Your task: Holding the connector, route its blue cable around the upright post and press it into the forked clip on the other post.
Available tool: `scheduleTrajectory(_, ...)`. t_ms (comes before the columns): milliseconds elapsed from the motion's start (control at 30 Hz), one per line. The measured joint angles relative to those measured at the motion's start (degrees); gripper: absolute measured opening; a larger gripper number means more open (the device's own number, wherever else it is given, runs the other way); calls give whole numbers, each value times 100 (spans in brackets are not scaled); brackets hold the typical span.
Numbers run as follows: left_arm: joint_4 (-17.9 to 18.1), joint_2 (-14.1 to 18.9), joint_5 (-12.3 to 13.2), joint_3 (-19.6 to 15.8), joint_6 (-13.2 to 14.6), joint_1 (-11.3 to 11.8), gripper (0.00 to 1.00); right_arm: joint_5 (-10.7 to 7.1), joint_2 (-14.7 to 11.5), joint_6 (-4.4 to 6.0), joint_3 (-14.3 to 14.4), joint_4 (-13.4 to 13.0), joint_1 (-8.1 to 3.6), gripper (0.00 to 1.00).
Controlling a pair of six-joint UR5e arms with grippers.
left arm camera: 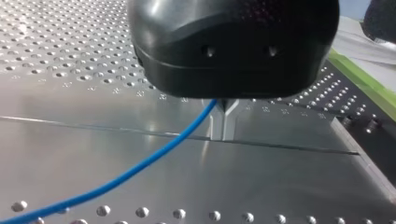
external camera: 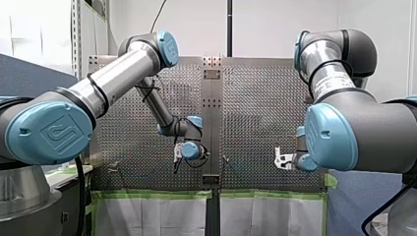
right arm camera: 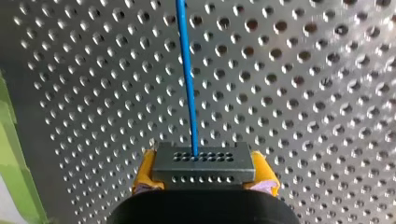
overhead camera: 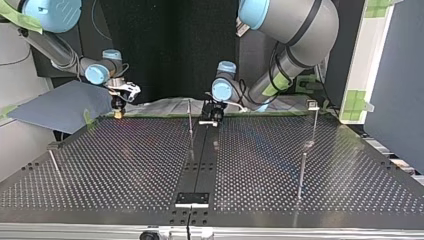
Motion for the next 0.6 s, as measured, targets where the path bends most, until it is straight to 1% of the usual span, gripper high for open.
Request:
scheduleTrajectory(100,-13,0,22,12,-11,7,0,72,2,14,-24,4,-21,0)
scheduleTrajectory(267,-33,0,125,44,-108,40,0,152,3,31,-71,4,-66,0)
scheduleTrajectory(600,-78,-1,166,52,-159,63,0,159,6,35,-95,13,-84,0)
